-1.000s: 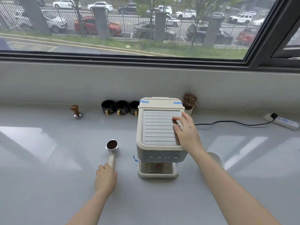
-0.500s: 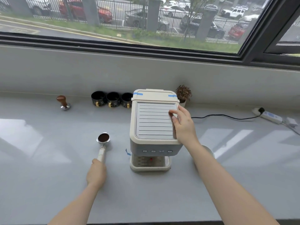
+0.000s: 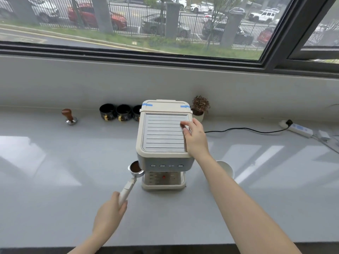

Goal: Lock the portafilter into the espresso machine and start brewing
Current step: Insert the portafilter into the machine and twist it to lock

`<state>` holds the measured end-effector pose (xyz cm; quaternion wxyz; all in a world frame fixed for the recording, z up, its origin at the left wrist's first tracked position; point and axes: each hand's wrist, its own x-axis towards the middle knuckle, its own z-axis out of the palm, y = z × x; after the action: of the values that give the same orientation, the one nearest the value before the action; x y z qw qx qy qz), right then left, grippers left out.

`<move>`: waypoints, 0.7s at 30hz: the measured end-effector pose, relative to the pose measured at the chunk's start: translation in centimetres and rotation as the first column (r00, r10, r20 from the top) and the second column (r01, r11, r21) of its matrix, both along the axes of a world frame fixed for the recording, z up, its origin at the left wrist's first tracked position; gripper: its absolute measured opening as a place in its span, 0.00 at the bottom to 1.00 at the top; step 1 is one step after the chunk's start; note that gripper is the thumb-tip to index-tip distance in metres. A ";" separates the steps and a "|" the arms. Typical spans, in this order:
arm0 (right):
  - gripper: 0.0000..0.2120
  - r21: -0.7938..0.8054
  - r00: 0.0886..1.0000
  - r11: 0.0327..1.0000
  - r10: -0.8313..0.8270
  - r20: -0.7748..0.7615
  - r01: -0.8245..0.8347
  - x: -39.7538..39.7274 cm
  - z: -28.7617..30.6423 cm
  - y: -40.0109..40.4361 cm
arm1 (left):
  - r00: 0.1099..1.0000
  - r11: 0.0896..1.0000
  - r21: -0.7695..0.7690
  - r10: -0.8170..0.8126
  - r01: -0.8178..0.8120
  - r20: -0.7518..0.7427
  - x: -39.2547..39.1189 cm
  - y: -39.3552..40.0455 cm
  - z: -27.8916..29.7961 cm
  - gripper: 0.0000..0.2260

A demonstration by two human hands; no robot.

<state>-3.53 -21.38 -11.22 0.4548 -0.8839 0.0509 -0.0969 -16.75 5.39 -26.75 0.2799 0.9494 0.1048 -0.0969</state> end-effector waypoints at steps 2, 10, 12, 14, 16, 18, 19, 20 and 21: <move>0.13 0.004 1.000 1.000 0.003 0.004 -0.003 0.0 -0.2 0.1 | 0.998 0.998 -0.017 -0.055 0.055 -0.016 -0.4 -1.2 0.9 0.07; 0.13 0.017 1.000 1.000 0.001 0.015 -0.001 0.0 -0.1 0.5 | 0.994 0.991 -0.086 -0.108 0.107 -0.014 0.3 -4.8 3.0 0.06; 0.13 0.021 1.000 1.000 0.003 0.017 -0.003 0.0 -0.1 0.5 | 0.994 0.989 -0.095 -0.112 0.112 0.010 0.9 -5.0 3.2 0.05; 0.13 0.026 1.000 1.000 0.005 0.016 -0.005 0.0 -0.1 0.4 | 0.994 0.989 -0.103 -0.107 0.109 0.030 1.6 -5.1 3.4 0.02; 0.13 0.036 1.000 0.999 0.004 0.014 -0.004 0.0 -0.1 0.3 | 0.995 0.988 -0.123 -0.087 0.092 0.049 2.4 -4.8 3.6 0.02; 0.13 0.043 1.000 0.999 0.000 0.006 0.000 0.0 -0.1 0.3 | 0.995 0.988 -0.126 -0.078 0.086 0.067 3.1 -4.5 3.7 0.03; 0.13 0.040 1.000 0.999 -0.001 0.004 0.001 0.1 -0.2 0.3 | 0.995 0.989 -0.127 -0.072 0.081 0.073 3.4 -4.3 3.8 0.04; 0.13 0.035 1.000 0.999 -0.001 0.003 0.000 0.1 -0.2 0.3 | 0.995 0.989 -0.130 -0.064 0.074 0.079 3.7 -4.2 3.8 0.04; 0.13 0.031 1.000 1.000 0.000 0.005 0.000 0.1 -0.3 0.3 | 0.995 0.989 -0.134 -0.058 0.068 0.083 4.0 -4.2 3.8 0.04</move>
<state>-3.43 -21.12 -11.54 0.4687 -0.8764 0.0512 -0.0982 -12.77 1.22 -22.91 0.3451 0.9338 0.0567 -0.0752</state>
